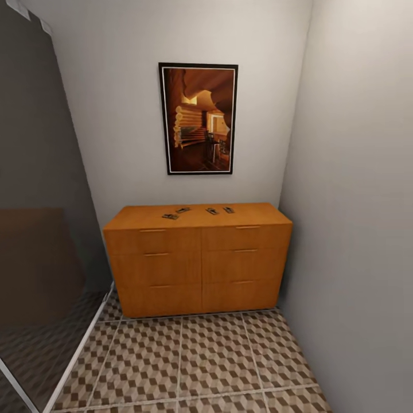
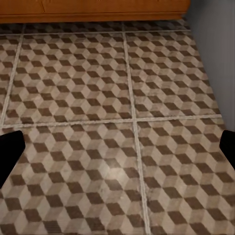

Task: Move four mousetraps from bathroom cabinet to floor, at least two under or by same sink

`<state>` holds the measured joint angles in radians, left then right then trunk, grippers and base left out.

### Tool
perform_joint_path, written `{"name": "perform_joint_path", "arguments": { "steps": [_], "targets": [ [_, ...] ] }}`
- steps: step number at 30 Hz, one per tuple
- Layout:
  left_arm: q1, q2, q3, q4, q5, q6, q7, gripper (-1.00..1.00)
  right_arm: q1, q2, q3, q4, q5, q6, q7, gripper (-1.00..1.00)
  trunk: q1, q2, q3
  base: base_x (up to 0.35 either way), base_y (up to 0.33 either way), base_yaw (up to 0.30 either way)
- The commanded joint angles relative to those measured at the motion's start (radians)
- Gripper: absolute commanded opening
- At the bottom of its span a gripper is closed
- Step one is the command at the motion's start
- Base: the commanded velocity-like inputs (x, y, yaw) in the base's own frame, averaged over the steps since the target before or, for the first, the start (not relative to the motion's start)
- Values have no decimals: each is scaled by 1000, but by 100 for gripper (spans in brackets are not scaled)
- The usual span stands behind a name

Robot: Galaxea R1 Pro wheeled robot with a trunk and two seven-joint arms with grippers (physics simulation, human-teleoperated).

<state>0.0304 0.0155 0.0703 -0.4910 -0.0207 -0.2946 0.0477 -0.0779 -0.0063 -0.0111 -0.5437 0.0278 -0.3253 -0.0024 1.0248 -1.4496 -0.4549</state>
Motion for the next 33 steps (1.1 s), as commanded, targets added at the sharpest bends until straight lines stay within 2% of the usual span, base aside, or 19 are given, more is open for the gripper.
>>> {"name": "perform_joint_path", "arguments": {
  "steps": [1,18,33],
  "targets": [
    [0,0,0,-1,-2,-1,3,100,0,0,-1,1,3,-3,0,100,0,0,-1,112,-101,-1],
    [0,0,0,-1,-2,-1,3,100,0,0,-1,1,3,-3,-1,100,0,0,-6,154,-143,50],
    [0,0,0,-1,-2,-1,3,100,0,0,-1,1,3,-3,-1,100,0,0,-6,93,-82,5]
  ]
}}
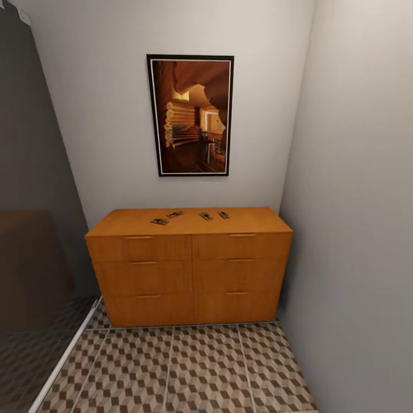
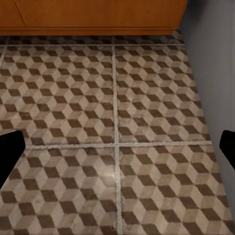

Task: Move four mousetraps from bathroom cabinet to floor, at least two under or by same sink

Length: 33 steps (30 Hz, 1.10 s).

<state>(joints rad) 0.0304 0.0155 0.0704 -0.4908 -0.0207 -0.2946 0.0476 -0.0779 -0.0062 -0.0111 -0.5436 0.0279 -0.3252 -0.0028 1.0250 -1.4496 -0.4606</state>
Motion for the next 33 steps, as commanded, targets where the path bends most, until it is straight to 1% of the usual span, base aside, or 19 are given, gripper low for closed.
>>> {"name": "perform_joint_path", "arguments": {
  "steps": [1,23,33],
  "targets": [
    [1,0,0,-1,-2,-1,3,100,0,0,-1,1,3,-3,0,100,0,0,-1,20,-27,0],
    [0,0,0,-2,-2,-1,3,100,-1,0,-1,1,3,-3,0,100,0,0,-1,2,-3,1],
    [0,0,1,-2,-2,-1,3,100,0,0,-1,1,3,-3,0,100,0,0,-5,0,0,80]
  ]
}}
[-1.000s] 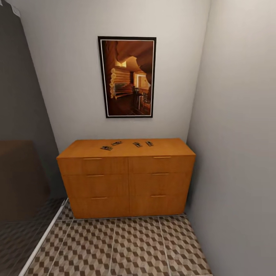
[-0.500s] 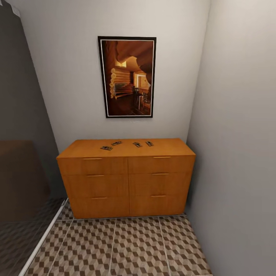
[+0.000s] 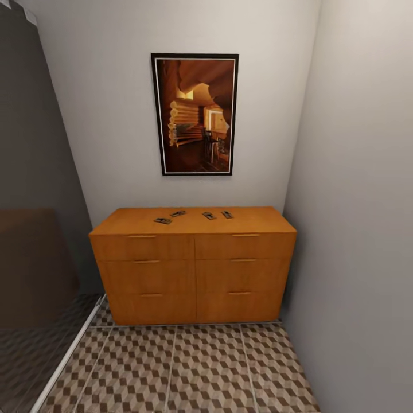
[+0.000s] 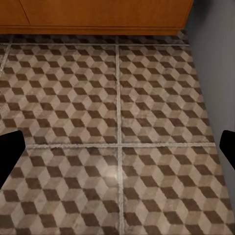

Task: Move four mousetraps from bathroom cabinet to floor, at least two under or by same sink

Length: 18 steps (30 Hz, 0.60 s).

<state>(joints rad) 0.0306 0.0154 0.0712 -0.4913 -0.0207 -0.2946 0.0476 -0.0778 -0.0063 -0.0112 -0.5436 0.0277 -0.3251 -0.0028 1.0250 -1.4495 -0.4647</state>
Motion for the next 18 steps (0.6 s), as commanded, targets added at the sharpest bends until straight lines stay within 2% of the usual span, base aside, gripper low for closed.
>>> {"name": "perform_joint_path", "arguments": {
  "steps": [1,10,18],
  "targets": [
    [0,0,0,-1,-2,-1,3,100,0,0,-1,1,3,-3,0,100,0,0,-1,0,0,114],
    [0,0,-1,0,-2,-1,3,100,0,0,-1,2,3,-3,0,100,0,0,-4,28,0,50],
    [0,0,0,0,-2,-1,3,100,0,0,-1,2,3,-3,0,100,0,0,-4,174,0,3]
  ]
}}
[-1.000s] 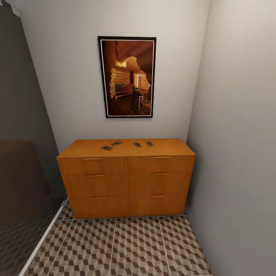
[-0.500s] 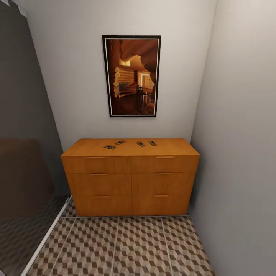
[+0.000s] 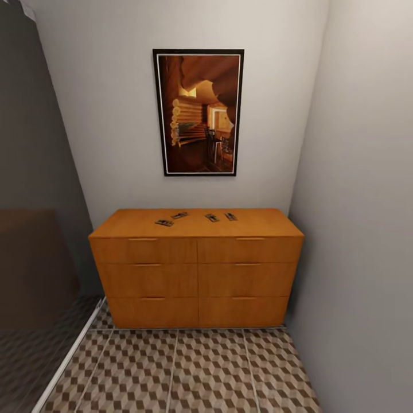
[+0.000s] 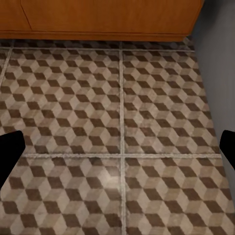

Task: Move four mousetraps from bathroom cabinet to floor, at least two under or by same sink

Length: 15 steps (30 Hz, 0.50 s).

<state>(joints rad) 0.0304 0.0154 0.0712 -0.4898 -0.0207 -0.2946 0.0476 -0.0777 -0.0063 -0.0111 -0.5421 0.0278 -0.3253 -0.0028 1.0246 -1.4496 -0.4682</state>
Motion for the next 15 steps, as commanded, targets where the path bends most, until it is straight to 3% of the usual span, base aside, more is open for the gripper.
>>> {"name": "perform_joint_path", "arguments": {
  "steps": [1,10,15],
  "targets": [
    [0,0,0,-1,-2,-1,3,100,0,0,-1,1,3,-3,0,100,0,0,-1,233,0,0],
    [0,0,-1,-1,-2,-1,3,100,0,0,-1,1,3,-3,0,100,0,0,-1,239,0,-6],
    [1,0,-1,-1,-2,-1,3,100,0,0,-1,1,3,-3,0,100,0,0,1,109,0,-80]
  ]
}}
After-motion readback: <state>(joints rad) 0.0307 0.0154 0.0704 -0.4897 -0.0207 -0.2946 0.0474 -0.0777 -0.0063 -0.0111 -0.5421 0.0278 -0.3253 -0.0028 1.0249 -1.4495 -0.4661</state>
